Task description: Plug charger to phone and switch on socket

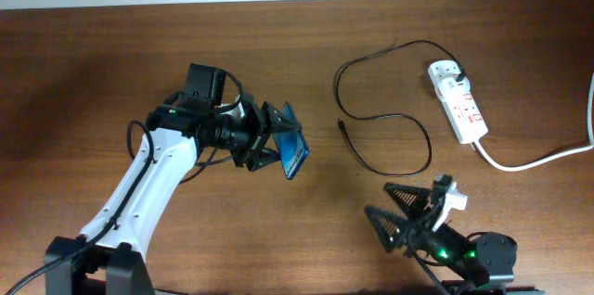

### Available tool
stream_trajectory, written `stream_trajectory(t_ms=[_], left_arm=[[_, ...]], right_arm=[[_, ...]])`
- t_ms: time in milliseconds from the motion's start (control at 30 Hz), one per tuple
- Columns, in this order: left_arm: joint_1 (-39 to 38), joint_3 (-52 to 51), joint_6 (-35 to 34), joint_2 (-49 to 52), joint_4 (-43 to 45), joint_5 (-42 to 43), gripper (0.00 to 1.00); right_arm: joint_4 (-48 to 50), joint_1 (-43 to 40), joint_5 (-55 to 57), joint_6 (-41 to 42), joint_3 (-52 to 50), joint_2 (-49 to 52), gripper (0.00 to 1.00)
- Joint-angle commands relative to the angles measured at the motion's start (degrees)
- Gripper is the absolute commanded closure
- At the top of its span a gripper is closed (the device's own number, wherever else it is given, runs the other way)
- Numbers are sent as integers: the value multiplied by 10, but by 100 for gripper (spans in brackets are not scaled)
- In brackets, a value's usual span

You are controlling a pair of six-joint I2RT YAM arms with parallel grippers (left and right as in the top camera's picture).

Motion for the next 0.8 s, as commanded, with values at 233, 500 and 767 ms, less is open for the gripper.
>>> stream_trajectory(t_ms=[233, 500, 767], left_arm=[[-1, 14, 40, -17, 10, -130, 70], [-1, 14, 13, -17, 27, -184, 69], [-24, 14, -124, -17, 109, -187, 69]], right_arm=[[19, -3, 25, 22, 67, 81, 2], [-156, 13, 105, -161, 350, 497, 2], [128, 258, 229, -146, 350, 687, 2]])
